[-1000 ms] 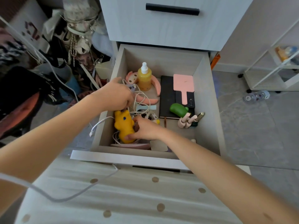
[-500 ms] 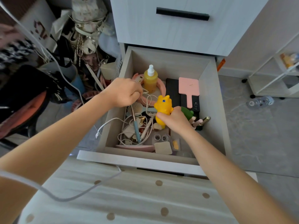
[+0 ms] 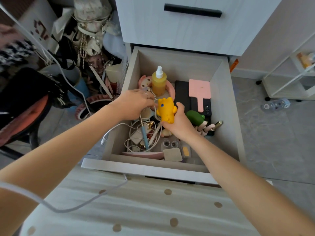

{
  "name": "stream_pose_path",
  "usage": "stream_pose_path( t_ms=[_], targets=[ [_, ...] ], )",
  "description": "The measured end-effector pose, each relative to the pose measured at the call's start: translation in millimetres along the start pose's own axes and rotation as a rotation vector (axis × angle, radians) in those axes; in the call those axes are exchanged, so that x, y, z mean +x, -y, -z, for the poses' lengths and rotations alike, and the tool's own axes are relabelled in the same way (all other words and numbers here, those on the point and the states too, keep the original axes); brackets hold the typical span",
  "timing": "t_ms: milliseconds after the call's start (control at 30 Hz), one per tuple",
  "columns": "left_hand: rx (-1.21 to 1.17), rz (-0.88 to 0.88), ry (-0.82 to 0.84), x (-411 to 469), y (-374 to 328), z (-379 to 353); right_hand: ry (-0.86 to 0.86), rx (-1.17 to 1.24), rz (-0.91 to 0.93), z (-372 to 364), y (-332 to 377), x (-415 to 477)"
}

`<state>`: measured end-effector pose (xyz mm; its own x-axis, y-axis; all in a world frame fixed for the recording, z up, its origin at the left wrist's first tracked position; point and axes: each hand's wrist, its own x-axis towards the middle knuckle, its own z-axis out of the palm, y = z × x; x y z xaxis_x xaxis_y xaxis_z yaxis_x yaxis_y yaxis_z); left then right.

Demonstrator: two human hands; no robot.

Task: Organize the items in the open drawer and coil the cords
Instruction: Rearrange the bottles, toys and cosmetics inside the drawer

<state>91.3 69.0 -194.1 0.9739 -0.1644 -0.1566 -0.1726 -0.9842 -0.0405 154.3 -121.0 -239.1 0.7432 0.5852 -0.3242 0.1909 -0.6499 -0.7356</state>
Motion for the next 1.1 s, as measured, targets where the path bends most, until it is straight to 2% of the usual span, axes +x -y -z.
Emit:
stream_pose_path(
  t_ms=[167,300,400,467,533,600,700,800,900,1000,1100],
  targets=[
    [0.020,0.025,0.004,2.2,-4.3,3.2,-0.223,-0.196,0.160,4.1,7.5,7.5],
    [-0.037,0.045,-0.041,2.6,-2.3,0.8,-0.167,-0.380,0.236,7.7,14.3,10.9],
    [-0.098,0.042,-0.098,3.3,0.7,-2.8,-0.201,-0.700,0.521,7.7,17.7,1.3],
    [-0.127,0.052,-0.146,2.6,1.0,-5.1,-0.170,-0.755,0.665,9.1,18.2,-2.3],
    [-0.178,0.069,-0.225,2.2,0.8,-7.0,-0.112,-0.755,0.709,10.8,15.6,-2.8],
    [-0.226,0.095,-0.308,1.7,0.5,-9.0,-0.018,-0.767,0.732,9.6,12.4,-2.6],
    [-0.247,0.135,-0.367,0.7,1.7,-10.6,0.229,-0.824,0.748,-2.1,9.7,-7.7],
    [-0.194,0.165,-0.405,-1.1,1.6,-11.1,0.412,-0.993,0.631,-14.2,5.2,-15.9],
    [-0.183,0.202,-0.460,-2.3,1.1,-12.6,0.447,-0.987,0.561,-14.3,5.4,-16.3],
    [-0.238,0.263,-0.488,-3.1,0.5,-13.1,0.506,-0.880,0.460,-9.4,8.3,-11.0],
    [-0.261,0.289,-0.503,-3.6,0.8,-12.7,0.487,-0.902,0.494,-9.0,6.2,-12.3]
  ],
)
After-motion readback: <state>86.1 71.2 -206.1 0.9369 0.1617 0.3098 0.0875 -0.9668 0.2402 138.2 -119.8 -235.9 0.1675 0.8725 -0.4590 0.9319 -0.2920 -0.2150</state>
